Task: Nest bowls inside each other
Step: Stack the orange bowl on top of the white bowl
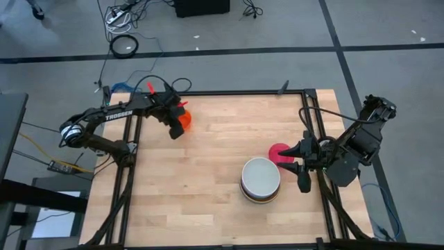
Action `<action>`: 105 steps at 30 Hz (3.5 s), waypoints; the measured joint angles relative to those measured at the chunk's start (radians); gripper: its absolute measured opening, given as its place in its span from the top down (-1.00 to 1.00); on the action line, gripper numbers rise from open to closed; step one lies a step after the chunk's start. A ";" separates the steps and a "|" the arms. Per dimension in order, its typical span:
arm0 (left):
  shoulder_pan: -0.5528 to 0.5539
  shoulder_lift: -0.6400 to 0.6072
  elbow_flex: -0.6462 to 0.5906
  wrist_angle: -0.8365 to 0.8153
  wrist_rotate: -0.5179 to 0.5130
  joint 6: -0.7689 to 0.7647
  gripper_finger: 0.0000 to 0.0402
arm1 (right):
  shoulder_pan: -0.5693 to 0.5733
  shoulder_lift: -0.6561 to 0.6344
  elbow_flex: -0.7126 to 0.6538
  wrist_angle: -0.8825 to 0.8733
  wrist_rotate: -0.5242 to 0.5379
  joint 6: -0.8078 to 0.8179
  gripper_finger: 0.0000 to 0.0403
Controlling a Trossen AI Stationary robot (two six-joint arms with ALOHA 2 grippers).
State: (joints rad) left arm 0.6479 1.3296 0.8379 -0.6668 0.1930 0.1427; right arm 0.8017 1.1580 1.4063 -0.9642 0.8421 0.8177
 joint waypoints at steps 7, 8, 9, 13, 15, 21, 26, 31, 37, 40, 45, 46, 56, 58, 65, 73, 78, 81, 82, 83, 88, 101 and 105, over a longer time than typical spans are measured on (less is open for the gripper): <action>0.000 0.009 0.000 -0.017 -0.125 -0.012 -0.01 | 0.000 0.000 0.000 0.000 0.000 0.003 0.17; 0.000 0.021 0.000 -0.020 -0.122 -0.015 -0.01 | 0.000 0.000 0.000 0.000 0.000 0.003 0.17; 0.000 0.035 0.000 -0.027 -0.118 -0.016 -0.01 | 0.000 0.000 0.000 0.000 0.000 0.004 0.17; -0.002 0.099 0.000 -0.041 -0.116 -0.016 -0.01 | 0.000 0.000 0.000 0.000 -0.001 0.020 0.17; -0.002 0.125 0.000 -0.034 -0.116 -0.009 -0.01 | 0.000 0.000 0.000 0.000 -0.010 0.030 0.17; -0.003 0.202 0.000 0.024 -0.131 0.010 -0.01 | 0.000 0.001 0.000 -0.001 -0.025 0.044 0.17; -0.003 0.281 0.002 0.028 -0.140 0.025 0.03 | 0.000 0.001 0.000 -0.002 -0.025 0.045 0.17; -0.007 0.303 0.004 0.036 -0.132 0.037 0.30 | 0.000 0.001 0.000 -0.006 -0.025 0.045 0.17; -0.008 0.291 0.015 0.058 -0.084 0.049 0.90 | 0.000 0.001 0.000 -0.013 -0.025 0.045 0.17; -0.018 0.293 0.029 0.048 -0.078 0.049 0.95 | 0.000 0.001 0.000 -0.013 -0.025 0.045 0.17; -0.051 0.295 0.061 0.039 -0.067 0.049 0.97 | 0.000 0.001 0.000 -0.021 -0.025 0.047 0.17; -0.058 0.295 0.068 0.040 -0.065 0.049 0.98 | 0.000 0.001 0.000 -0.020 -0.025 0.047 0.17; -0.193 0.289 0.172 0.019 -0.047 0.010 0.98 | 0.000 0.002 0.000 -0.048 -0.025 0.060 0.21; -0.237 0.280 0.213 0.011 -0.080 0.010 0.98 | 0.000 0.002 0.000 -0.061 -0.025 0.073 0.23; -0.372 0.248 0.397 -0.025 -0.139 0.009 0.98 | 0.000 0.002 0.000 -0.074 -0.025 0.082 0.24; -0.577 0.229 0.616 0.013 -0.080 0.022 0.98 | 0.000 0.002 0.000 -0.171 0.025 0.161 0.25; -0.698 0.229 0.670 0.093 0.014 0.045 0.98 | 0.000 0.002 0.000 -0.355 0.028 0.332 0.26; -0.746 0.231 0.680 0.155 0.022 0.041 0.98 | 0.000 0.002 0.000 -0.480 0.024 0.463 0.26; -0.760 0.233 0.680 0.175 0.022 0.040 0.98 | 0.000 0.002 0.000 -0.520 0.016 0.509 0.26; -0.774 0.238 0.680 0.190 0.021 0.039 0.98 | -0.001 0.002 0.000 -0.558 0.002 0.552 0.26; -0.811 0.275 0.680 0.280 0.022 0.041 0.98 | -0.016 -0.005 -0.024 -0.606 -0.070 0.670 0.26; -0.804 0.454 0.678 0.409 0.113 0.030 0.98 | -0.021 0.001 -0.207 -0.597 -0.235 0.843 0.26; -0.804 0.492 0.678 0.541 0.189 0.010 0.98 | -0.016 0.002 -0.223 -0.600 -0.251 0.880 0.26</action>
State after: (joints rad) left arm -0.1562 1.8212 1.5160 -0.1258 0.3825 0.1530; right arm 0.7856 1.1595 1.1832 -1.5642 0.5913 1.6974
